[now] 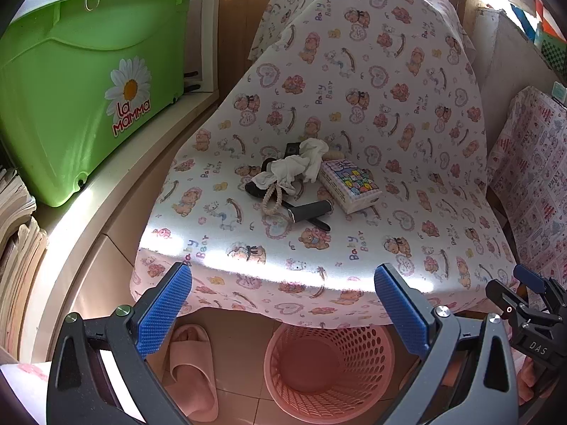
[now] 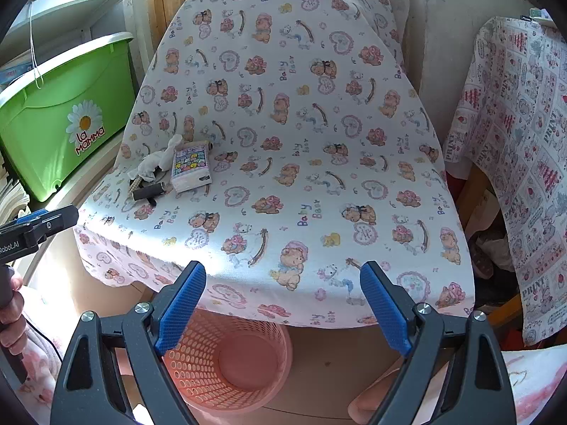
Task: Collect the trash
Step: 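Move both tools toward the items on the bear-print chair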
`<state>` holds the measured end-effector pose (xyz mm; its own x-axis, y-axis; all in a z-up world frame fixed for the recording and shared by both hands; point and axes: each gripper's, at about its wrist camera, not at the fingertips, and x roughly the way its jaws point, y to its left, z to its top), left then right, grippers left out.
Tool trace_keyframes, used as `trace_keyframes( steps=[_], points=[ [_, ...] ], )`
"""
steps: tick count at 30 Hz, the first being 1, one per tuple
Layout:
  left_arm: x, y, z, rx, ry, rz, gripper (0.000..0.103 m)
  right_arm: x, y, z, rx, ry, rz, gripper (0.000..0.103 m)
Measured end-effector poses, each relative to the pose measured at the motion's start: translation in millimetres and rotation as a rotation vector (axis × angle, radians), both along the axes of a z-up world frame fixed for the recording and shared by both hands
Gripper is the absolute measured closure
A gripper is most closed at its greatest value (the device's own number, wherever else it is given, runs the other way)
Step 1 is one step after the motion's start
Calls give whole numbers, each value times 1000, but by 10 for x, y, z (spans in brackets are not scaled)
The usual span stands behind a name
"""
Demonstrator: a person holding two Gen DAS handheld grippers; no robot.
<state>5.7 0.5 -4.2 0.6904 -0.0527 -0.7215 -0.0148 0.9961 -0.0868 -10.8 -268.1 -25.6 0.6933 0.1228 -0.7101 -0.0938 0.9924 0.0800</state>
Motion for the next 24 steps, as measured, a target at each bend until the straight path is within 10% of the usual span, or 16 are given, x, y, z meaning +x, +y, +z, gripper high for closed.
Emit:
trace_keyframes(
  steps=[24],
  points=[
    [0,-9,-2,6,-5,0,1,-44,147,-8,-44,-18,47,13]
  ],
)
